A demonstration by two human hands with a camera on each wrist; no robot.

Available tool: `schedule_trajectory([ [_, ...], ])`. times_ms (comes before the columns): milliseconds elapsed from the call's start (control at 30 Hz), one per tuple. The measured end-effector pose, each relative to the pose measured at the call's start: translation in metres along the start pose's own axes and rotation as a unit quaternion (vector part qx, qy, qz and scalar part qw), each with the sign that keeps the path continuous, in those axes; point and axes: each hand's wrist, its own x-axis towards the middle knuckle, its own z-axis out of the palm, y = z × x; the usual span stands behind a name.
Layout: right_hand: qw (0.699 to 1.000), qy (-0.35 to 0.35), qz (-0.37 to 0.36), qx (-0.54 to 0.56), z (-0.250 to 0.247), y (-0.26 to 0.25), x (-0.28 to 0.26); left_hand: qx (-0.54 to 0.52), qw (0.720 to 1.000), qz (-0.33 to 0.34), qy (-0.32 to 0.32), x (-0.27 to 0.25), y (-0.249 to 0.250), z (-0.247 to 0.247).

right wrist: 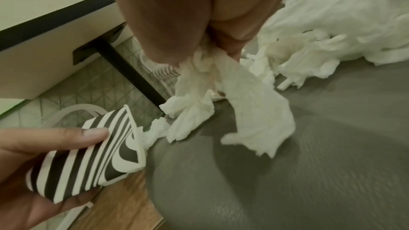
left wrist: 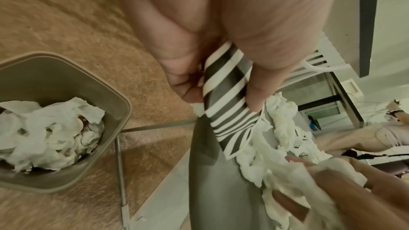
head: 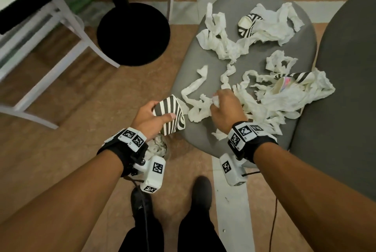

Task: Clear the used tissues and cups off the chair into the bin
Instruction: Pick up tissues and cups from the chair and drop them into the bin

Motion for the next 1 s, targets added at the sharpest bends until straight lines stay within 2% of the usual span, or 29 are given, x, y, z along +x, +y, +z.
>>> schedule_trajectory([
  [133, 0.999, 0.02, -0.042, -0.014, 0.004, -0.014, -0.003, -0.057, 0.998, -0.034, 0.004, 0.003, -0.009, -0.014],
  [300, 0.982, -0.063, -0.119, -0.132, 0.018, -0.032, 0.004, -0.118, 0.99, -0.074, 0.01, 0.005, -0.029, -0.034],
  [433, 0.966, -0.086, -0.172, -0.175, 0.037, -0.037, 0.013, -0.127, 0.987, -0.095, 0.026, 0.004, -0.049, -0.053],
  [667, 0.948, -0.137, -0.189, -0.214, 0.049, -0.031, 0.012, -0.099, 0.988, -0.106, 0.051, -0.001, -0.076, -0.071],
  [800, 0.951, -0.182, -0.174, -0.181, 0.035, -0.023, 0.021, -0.068, 0.991, -0.103, 0.047, -0.003, -0.082, -0.069],
  [900, 0.939, -0.147, -0.222, -0.219, 0.03, -0.023, 0.027, -0.073, 0.991, -0.101, 0.043, -0.003, -0.082, -0.062],
  [1000, 0.934, -0.115, -0.203, -0.269, 0.022, -0.023, 0.029, -0.073, 0.993, -0.09, 0.029, -0.006, -0.075, -0.053],
])
